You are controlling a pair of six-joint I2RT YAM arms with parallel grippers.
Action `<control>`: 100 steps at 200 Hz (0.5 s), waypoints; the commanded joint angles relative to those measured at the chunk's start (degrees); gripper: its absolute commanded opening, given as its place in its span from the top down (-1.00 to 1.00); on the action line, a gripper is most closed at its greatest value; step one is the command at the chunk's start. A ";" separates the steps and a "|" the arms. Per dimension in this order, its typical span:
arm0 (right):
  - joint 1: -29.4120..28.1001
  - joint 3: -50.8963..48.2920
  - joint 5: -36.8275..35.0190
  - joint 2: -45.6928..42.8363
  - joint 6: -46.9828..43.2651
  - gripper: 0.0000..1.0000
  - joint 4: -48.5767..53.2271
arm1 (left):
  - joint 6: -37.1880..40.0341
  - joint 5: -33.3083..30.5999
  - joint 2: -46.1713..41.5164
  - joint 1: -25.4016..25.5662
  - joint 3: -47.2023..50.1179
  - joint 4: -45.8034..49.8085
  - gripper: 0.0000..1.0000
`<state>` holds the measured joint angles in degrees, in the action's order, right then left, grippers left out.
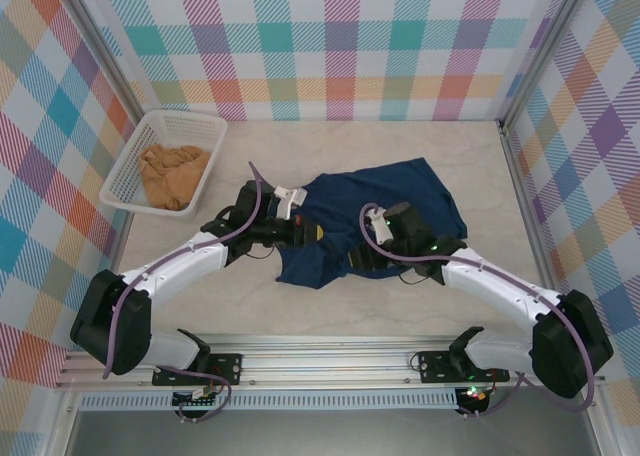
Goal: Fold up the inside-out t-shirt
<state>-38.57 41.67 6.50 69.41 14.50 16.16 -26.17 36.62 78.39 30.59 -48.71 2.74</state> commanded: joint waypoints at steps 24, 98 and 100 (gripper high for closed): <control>-3.24 2.95 -6.78 9.08 2.62 -0.50 -7.97 | -0.55 1.28 -0.99 -0.53 -1.80 0.90 1.00; 2.10 0.54 20.62 5.67 0.42 0.85 -11.98 | 0.70 -29.22 0.35 -0.58 -5.91 11.70 1.00; 2.20 0.30 21.61 5.59 0.57 0.86 -12.20 | 0.80 -29.50 0.78 -0.56 -6.17 11.63 1.00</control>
<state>-38.48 43.94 10.72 78.08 14.79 7.79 -26.13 21.37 77.69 30.59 -51.37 10.41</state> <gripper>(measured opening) 0.104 0.051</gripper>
